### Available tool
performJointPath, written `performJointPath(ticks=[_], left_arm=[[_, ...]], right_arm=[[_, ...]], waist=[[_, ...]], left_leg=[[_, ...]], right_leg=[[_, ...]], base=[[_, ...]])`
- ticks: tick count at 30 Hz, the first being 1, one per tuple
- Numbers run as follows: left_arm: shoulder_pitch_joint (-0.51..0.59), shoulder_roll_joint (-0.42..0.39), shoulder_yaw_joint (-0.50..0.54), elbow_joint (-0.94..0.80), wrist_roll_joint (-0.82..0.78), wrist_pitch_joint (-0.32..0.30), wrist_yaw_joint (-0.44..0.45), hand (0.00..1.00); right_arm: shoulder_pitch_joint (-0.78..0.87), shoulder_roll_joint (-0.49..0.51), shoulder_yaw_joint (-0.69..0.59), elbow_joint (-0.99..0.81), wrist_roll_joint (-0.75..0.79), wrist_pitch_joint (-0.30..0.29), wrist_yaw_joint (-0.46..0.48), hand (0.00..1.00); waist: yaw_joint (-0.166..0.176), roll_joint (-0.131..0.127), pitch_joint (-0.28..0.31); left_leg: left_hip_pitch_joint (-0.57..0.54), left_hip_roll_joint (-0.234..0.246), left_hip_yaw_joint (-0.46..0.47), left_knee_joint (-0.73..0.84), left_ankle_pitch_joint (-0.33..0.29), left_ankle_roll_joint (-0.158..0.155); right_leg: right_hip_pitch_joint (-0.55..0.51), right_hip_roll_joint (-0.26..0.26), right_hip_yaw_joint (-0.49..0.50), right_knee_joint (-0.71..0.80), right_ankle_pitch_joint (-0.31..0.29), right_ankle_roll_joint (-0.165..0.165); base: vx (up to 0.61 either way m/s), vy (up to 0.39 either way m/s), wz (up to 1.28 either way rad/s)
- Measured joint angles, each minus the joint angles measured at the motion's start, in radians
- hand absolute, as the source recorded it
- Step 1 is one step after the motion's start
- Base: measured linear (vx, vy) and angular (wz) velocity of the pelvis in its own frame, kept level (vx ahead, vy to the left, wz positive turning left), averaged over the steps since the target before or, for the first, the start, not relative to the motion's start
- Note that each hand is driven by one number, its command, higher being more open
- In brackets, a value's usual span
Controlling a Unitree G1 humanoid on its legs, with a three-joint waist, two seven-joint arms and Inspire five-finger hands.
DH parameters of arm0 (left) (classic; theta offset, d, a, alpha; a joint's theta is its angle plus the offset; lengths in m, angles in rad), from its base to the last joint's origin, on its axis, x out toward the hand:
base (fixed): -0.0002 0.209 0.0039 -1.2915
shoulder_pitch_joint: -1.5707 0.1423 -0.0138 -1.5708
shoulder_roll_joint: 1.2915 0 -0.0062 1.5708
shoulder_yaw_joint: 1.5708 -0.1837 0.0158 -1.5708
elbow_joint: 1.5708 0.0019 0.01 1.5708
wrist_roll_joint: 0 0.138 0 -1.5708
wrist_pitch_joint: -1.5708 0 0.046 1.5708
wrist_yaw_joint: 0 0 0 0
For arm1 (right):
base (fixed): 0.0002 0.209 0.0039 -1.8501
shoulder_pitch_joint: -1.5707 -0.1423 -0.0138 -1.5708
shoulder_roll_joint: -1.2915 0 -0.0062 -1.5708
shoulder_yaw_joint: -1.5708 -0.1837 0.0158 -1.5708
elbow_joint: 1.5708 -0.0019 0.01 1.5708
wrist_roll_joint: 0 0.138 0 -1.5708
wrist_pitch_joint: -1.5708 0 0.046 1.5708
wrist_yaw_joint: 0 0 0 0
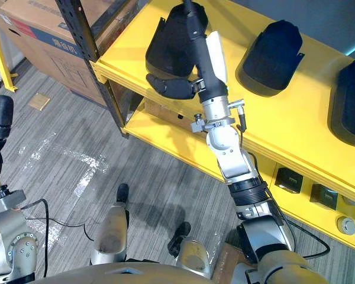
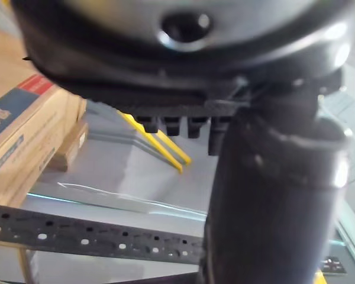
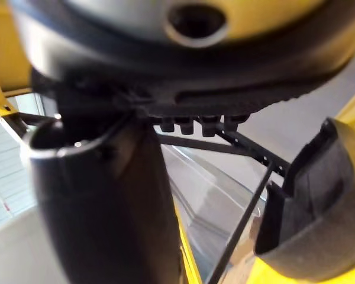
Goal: Walk over and take three plastic housings, then place them on the shelf
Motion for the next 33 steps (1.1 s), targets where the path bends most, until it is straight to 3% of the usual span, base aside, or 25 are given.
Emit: performJointPath(ticks=[7,13,18,22,25,33], left_arm=[[-0.021,0.027,0.016,0.039,0.017,0.023,-0.009,1.0],[-0.061,0.033,0.014,0.072,0.017,0.025,-0.005,1.0],[-0.09,0.033,0.001,0.072,0.017,0.027,0.001,1.0],[-0.096,0.033,-0.024,0.072,0.017,0.029,0.003,1.0],[-0.092,0.032,-0.037,0.072,0.017,0.034,0.014,1.0],[-0.076,0.03,-0.071,0.073,0.015,0.043,0.037,1.0]], right_arm=[[-0.049,-0.028,0.021,0.037,0.007,0.003,0.038,1.0],[-0.101,-0.043,0.025,0.156,0.005,0.005,-0.028,1.0],[-0.188,-0.045,0.011,0.232,-0.046,0.01,-0.125,1.0],[-0.224,-0.044,0.011,0.248,-0.082,0.025,-0.179,1.0],[-0.245,-0.043,0.011,0.262,-0.081,0.062,-0.192,1.0],[-0.285,-0.041,0.01,0.303,-0.078,0.071,-0.226,1.0]], waist=[[0.002,-0.006,0.042],[0.022,-0.002,0.073],[0.027,0.028,0.124],[0.029,0.034,0.13],[0.029,0.043,0.135],[0.028,0.06,0.144]], left_leg=[[-0.021,0.002,-0.016,0.048,-0.033,0.001],[-0.052,0.004,-0.021,0.062,-0.039,0.001],[-0.073,0.001,-0.037,0.091,-0.039,0.002],[-0.083,-0.002,-0.042,0.091,-0.039,0.002],[-0.085,-0.008,-0.046,0.09,-0.039,0.002],[-0.085,-0.029,-0.053,0.074,-0.024,0.008]], right_leg=[[0.012,0.009,0.008,-0.014,0.0,0.0],[-0.016,0.011,0.008,-0.012,0.0,0.0],[-0.025,0.007,0.008,0.013,-0.005,-0.005],[-0.06,-0.004,0.013,0.064,-0.036,-0.015],[-0.082,-0.017,0.016,0.111,-0.065,-0.019],[-0.122,-0.056,0.017,0.203,-0.112,-0.019]], base=[[-0.01,0.007,0.02],[-0.01,0.006,0.0],[0.0,0.009,0.02],[-0.03,-0.002,0.03],[-0.04,-0.012,0.06],[-0.04,-0.01,0.05]])
